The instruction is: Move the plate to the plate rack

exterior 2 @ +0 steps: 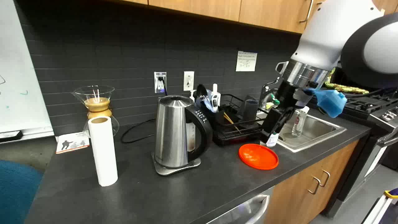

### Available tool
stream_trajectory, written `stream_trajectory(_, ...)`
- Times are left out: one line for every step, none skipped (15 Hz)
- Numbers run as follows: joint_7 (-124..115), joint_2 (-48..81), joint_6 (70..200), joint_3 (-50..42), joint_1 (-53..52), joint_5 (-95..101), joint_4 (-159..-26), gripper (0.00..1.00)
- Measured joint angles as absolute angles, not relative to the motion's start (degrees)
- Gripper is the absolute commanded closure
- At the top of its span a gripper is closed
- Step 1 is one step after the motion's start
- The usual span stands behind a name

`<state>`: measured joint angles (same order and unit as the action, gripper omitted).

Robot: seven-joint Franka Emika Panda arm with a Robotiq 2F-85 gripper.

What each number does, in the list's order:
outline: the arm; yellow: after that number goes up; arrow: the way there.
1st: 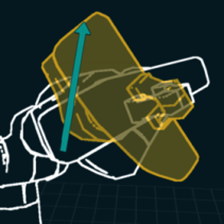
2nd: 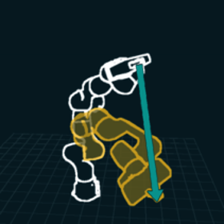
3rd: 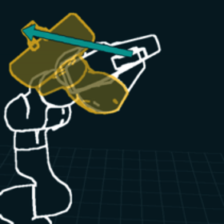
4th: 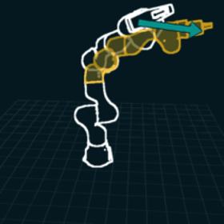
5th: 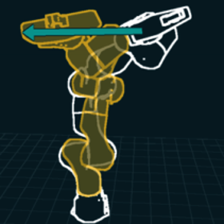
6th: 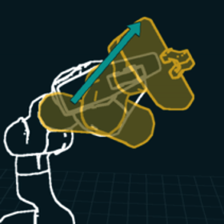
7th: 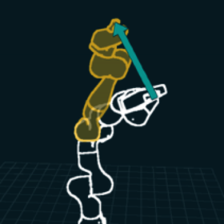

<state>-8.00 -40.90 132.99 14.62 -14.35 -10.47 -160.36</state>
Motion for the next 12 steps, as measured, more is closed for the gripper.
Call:
stream_trajectory(-8.0,-40.87,132.96,14.62,-14.35,-10.47,-160.4,0.0)
stream_trajectory(-8.0,-40.84,132.96,14.62,-14.35,-10.47,-160.41,0.0)
stream_trajectory(-8.0,-40.83,132.96,14.62,-14.35,-10.47,-160.41,0.0)
stream_trajectory(-8.0,-40.82,132.96,14.62,-14.35,-10.47,-160.41,0.0)
stream_trajectory(-8.0,-40.82,132.96,14.62,-14.35,-10.47,-160.41,0.0)
stream_trajectory(-8.0,-40.82,132.96,14.55,-14.35,-10.4,-160.4,0.0)
stream_trajectory(-8.07,-40.81,132.96,14.45,-14.3,-10.39,-160.4,0.0)
stream_trajectory(-8.46,-40.81,132.95,14.34,-14.07,-10.39,-160.4,0.0)
stream_trajectory(-9.12,-40.8,132.85,14.18,-13.68,-10.39,-160.4,0.0)
stream_trajectory(-10.07,-40.8,132.7,13.93,-13.18,-10.4,-160.4,0.0)
stream_trajectory(-11.22,-40.8,132.38,13.65,-12.61,-10.43,-160.4,0.0)
stream_trajectory(-12.43,-40.79,132.05,13.37,-12.01,-10.45,-160.4,0.0)
